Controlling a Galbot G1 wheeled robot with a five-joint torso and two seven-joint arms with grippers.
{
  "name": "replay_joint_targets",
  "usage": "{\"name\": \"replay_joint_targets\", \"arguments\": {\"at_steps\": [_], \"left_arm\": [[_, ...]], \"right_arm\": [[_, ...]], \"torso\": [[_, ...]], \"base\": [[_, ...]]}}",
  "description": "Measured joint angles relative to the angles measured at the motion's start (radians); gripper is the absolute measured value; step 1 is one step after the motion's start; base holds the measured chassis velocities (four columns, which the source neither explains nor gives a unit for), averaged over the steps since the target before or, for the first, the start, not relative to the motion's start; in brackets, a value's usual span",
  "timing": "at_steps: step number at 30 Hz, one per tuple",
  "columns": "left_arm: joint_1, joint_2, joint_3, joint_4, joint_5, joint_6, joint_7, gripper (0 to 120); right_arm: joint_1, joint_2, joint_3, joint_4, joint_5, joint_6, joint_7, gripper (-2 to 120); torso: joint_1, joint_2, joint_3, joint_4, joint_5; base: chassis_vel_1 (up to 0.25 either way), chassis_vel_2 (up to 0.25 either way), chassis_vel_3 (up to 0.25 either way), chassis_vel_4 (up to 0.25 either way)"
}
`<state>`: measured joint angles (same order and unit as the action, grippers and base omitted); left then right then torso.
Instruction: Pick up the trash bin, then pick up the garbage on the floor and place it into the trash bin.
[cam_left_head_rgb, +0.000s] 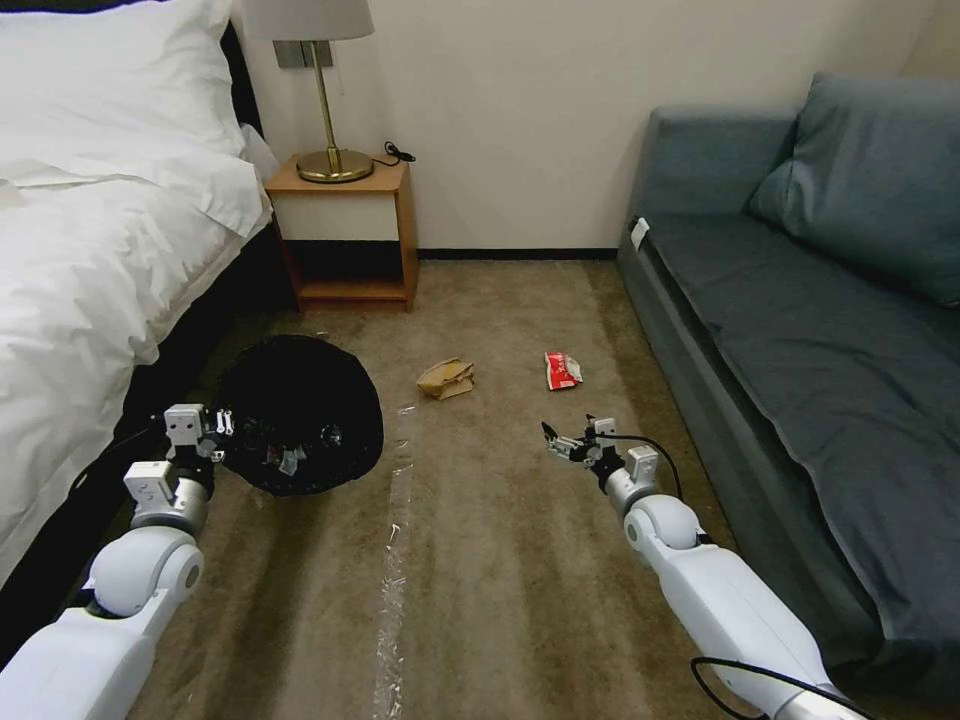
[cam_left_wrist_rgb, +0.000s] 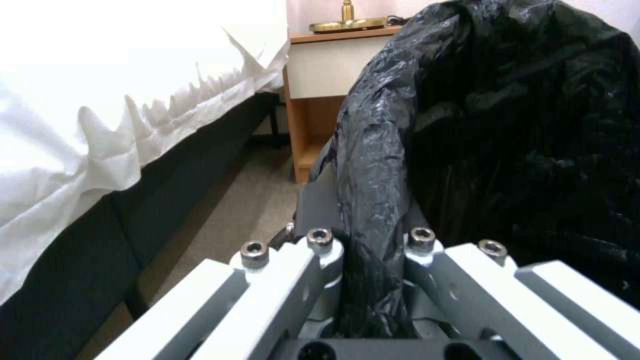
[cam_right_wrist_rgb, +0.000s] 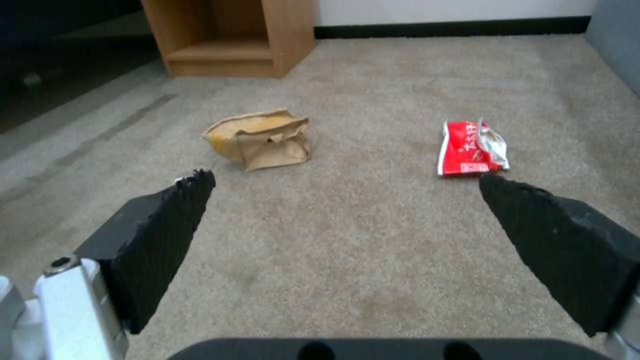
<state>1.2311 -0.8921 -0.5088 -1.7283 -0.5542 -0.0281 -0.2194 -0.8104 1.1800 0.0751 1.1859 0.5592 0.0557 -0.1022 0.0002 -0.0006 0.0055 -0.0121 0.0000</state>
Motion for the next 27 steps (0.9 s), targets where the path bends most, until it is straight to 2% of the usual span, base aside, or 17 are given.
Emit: {"name": "replay_joint_targets", "arguments": {"at_steps": [13, 27], "left_arm": [[0.002, 0.001, 0.003, -0.003, 0.002, 0.0, 0.0, 4], [0.001, -0.006, 0.001, 0.009, 0.004, -0.001, 0.003, 4]], "right_arm": [[-0.017, -0.003, 0.012, 0.0, 0.0, 0.012, -0.027, 100], [-0.017, 0.007, 0.017, -0.018, -0.004, 0.018, -0.04, 100]], "torso": [[0.0, 0.0, 0.0, 0.0, 0.0001], [0.0, 0.0, 0.0, -0.0002, -0.0002]], "base": [[-0.022, 0.026, 0.027, -0.024], [-0.146, 0.145, 0.15, -0.156]]}}
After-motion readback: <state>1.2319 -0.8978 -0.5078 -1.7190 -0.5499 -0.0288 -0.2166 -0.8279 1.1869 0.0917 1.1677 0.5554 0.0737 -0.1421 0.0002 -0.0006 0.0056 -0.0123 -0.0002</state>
